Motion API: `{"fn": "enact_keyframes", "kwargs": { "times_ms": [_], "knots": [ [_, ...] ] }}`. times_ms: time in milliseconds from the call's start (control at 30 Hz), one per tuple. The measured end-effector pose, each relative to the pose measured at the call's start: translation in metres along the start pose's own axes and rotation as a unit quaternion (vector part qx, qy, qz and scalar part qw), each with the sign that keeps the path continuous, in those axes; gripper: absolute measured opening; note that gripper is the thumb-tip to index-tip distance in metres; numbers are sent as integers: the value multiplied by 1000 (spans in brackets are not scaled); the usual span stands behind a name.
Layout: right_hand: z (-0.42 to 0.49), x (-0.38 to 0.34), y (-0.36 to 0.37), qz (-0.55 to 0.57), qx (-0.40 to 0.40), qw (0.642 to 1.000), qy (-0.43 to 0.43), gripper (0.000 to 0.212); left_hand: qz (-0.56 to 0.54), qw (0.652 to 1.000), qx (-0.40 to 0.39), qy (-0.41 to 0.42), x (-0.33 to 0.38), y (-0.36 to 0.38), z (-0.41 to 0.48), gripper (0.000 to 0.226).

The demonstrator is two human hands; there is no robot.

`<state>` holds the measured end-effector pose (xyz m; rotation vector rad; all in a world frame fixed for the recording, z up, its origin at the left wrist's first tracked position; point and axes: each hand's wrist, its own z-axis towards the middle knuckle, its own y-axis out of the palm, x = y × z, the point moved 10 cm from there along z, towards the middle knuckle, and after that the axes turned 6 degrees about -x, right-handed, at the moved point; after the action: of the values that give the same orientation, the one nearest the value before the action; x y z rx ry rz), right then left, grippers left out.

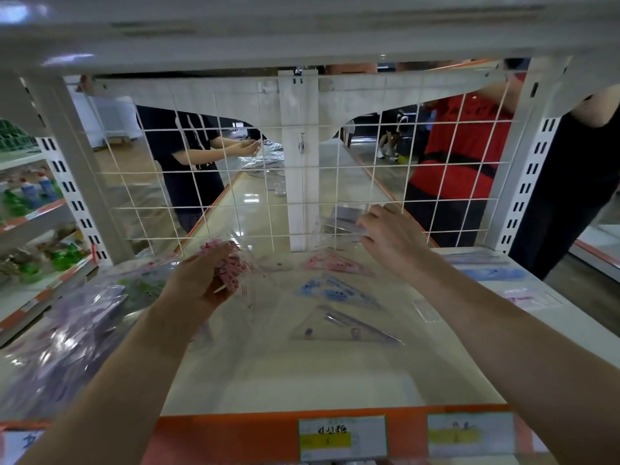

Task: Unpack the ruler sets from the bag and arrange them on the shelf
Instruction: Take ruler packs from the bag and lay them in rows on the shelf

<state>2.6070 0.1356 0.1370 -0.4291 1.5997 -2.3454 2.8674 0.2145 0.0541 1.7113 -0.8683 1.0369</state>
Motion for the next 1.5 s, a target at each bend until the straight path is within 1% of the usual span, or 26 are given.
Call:
{"fn": "enact_keyframes", "kwargs": {
  "times_ms": [200,333,500,633,767,833,900,1000,1033,1067,1133,1200,1233,1267,1333,1400,1500],
  "knots": [
    [-5,2,0,12,-3,1000,-6,26,-1,1000,-9,-2,2,4,0,5],
    [-14,1,7,44,-28,998,-27,26,8,1000,-25,0,2,12,1,3],
    [-14,10,22,45,-80,996,9,24,3,999,-50,-7,-2,23,6,4],
    [-6,13,31,69,-111,990,56,16,10,999,-47,-7,-2,22,7,5],
    [0,12,46,127,-152,976,89,22,9,999,-42,-9,1,19,6,4],
    [3,12,50,130,-161,974,93,20,3,999,-33,-7,2,16,7,7],
    [4,11,55,122,-172,973,89,13,0,1000,-30,-6,2,16,6,4],
    [2,9,60,108,-193,973,73,23,4,1000,-26,0,3,15,5,4],
    [0,8,60,106,-201,971,71,20,8,1000,-24,0,3,14,5,3],
    [0,8,58,108,-198,972,66,15,10,1000,-24,-1,3,15,5,3],
    [1,4,43,125,-171,975,63,23,6,1000,-25,-5,3,17,3,3],
    [2,-12,20,177,-126,976,33,23,-7,999,-31,-11,1,23,1,4],
    [0,-24,11,227,-111,967,12,21,-15,999,-38,-17,-1,27,0,3],
    [-4,-39,2,289,-110,951,-10,21,-25,998,-46,-24,-4,31,-2,1],
    [-14,-68,-3,388,-152,908,-37,25,-48,996,-60,-35,-10,39,-6,7],
    [-21,-84,3,419,-194,886,-38,31,-60,995,-64,-37,-14,43,-9,9],
    [-26,-88,11,420,-212,882,-27,26,-81,992,-88,-43,-18,46,-13,6]
  ]
}}
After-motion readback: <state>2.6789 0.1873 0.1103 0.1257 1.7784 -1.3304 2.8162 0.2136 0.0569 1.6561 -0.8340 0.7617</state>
